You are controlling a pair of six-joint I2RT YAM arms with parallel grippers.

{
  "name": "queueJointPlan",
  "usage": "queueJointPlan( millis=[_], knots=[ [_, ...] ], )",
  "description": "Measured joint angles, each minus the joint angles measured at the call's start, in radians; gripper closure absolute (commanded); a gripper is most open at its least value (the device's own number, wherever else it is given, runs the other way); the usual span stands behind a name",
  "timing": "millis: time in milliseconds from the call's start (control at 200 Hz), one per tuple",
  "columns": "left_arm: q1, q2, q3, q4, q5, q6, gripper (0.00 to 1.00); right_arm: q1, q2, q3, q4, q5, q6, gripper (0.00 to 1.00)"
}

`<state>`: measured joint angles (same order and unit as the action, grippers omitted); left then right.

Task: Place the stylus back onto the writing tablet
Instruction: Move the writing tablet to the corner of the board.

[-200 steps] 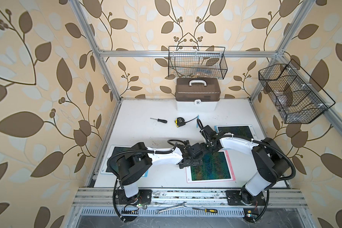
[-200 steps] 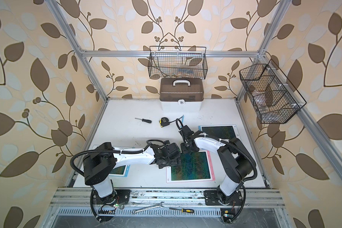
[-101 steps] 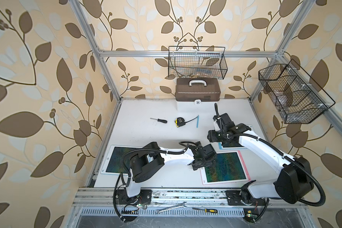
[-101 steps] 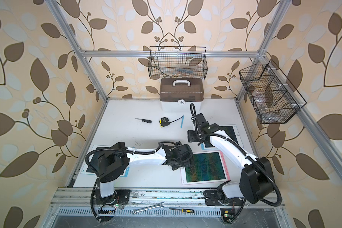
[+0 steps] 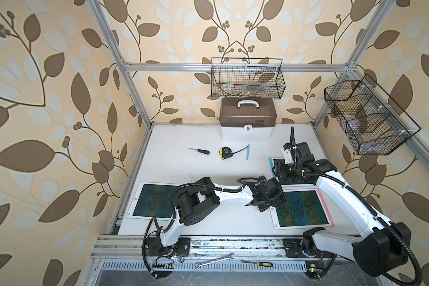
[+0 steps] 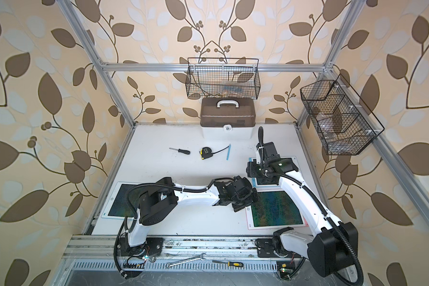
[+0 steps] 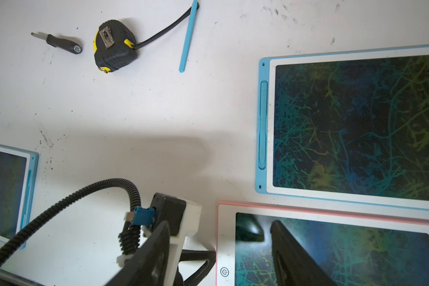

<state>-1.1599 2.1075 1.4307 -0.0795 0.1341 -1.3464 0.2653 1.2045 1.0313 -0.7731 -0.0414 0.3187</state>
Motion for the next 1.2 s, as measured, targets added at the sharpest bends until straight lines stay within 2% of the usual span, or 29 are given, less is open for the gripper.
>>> queueJointPlan(
  millis=[445, 865, 965, 1200],
  knots=[
    [0.0, 0.098, 0.111, 0.069, 0.046, -0.011, 0.03, -0.058, -0.046, -0.013, -0.031, -0.002, -0.044, 0.34],
    [0.002, 0.098, 0.1, 0.103, 0.049, -0.006, 0.03, -0.071, -0.05, -0.015, -0.039, -0.008, -0.062, 0.33],
    [0.005, 0.073, 0.092, 0.047, 0.036, 0.036, 0.03, -0.071, -0.056, -0.019, -0.041, -0.009, -0.063, 0.31],
    [0.026, -0.004, 0.082, -0.237, -0.047, 0.148, 0.03, -0.068, -0.088, -0.047, -0.048, -0.023, -0.062, 0.28]
  ],
)
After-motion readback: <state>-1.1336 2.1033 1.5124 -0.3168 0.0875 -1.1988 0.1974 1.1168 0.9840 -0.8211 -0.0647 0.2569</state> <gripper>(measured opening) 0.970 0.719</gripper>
